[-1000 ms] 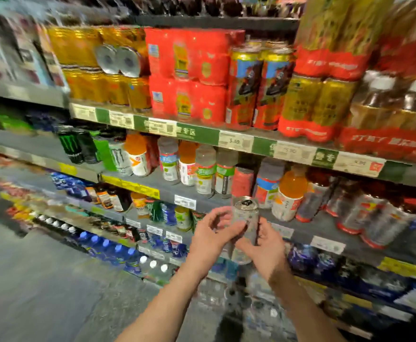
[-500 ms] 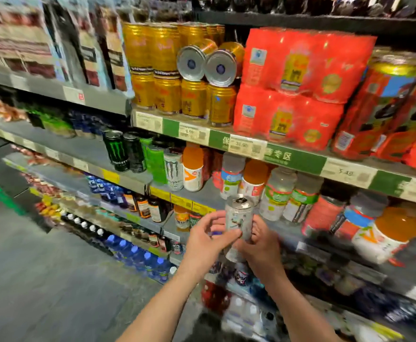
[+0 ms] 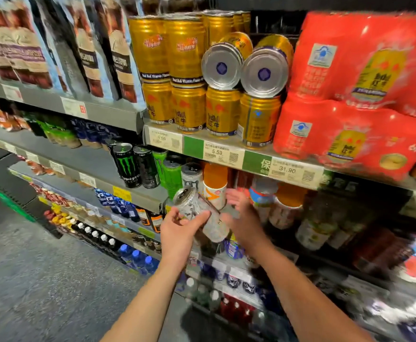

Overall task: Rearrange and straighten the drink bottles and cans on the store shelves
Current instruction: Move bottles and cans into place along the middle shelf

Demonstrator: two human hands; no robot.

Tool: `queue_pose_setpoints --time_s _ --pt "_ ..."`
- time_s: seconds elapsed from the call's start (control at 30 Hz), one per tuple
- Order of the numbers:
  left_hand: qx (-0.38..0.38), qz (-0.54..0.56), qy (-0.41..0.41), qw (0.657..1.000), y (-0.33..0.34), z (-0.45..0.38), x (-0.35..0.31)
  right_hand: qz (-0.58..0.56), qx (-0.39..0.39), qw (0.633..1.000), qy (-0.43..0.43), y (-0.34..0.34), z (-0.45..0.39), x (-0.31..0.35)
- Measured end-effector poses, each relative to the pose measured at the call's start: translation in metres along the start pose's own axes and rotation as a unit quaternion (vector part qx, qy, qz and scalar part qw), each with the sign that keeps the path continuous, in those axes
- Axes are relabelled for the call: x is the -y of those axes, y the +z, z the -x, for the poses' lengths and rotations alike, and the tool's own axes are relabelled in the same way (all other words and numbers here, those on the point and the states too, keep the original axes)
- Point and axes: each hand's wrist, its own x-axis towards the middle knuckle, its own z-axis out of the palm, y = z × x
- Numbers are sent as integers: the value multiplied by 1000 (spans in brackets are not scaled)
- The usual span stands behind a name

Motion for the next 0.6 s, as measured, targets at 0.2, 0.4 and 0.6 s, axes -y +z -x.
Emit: queue_pose_setpoints --time_s 0.2,0.4,0.6 --pt "46 13 -5 999 -24 -51 -6 24 -168 981 93 38 -44 3" --pt "91 7 24 996 -56 -87 -4 1 -245 964 108 69 -59 2" --pt "171 20 8 985 -74 -109 4 29 -274 960 57 75 -72 -3"
